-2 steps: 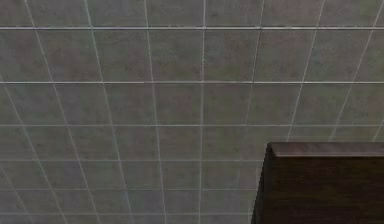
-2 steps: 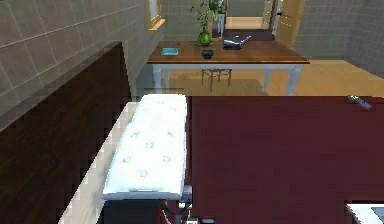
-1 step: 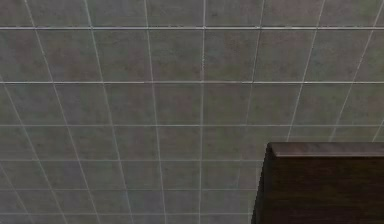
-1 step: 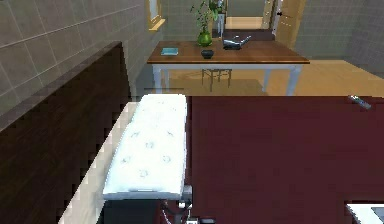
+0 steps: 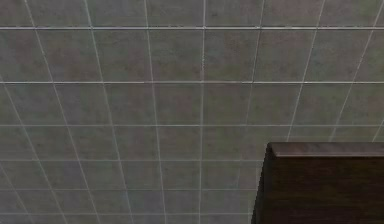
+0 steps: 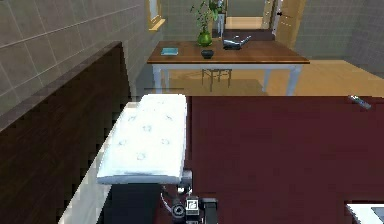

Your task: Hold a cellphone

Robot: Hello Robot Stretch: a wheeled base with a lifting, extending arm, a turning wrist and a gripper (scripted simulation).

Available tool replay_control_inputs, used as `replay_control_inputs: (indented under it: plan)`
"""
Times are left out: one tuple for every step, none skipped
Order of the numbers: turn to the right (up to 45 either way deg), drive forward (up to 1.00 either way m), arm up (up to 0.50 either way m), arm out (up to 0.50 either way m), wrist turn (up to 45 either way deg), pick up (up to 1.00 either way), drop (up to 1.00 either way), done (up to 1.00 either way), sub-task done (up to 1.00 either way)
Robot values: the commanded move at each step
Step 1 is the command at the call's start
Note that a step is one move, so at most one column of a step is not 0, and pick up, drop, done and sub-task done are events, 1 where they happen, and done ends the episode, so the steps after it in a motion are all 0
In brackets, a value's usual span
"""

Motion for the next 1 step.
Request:
replay_control_inputs:
  plan:
    - [0.0, 0.0, 0.0, 0.0, 0.0, 0.0, 0.0, 1.0, 0.0]
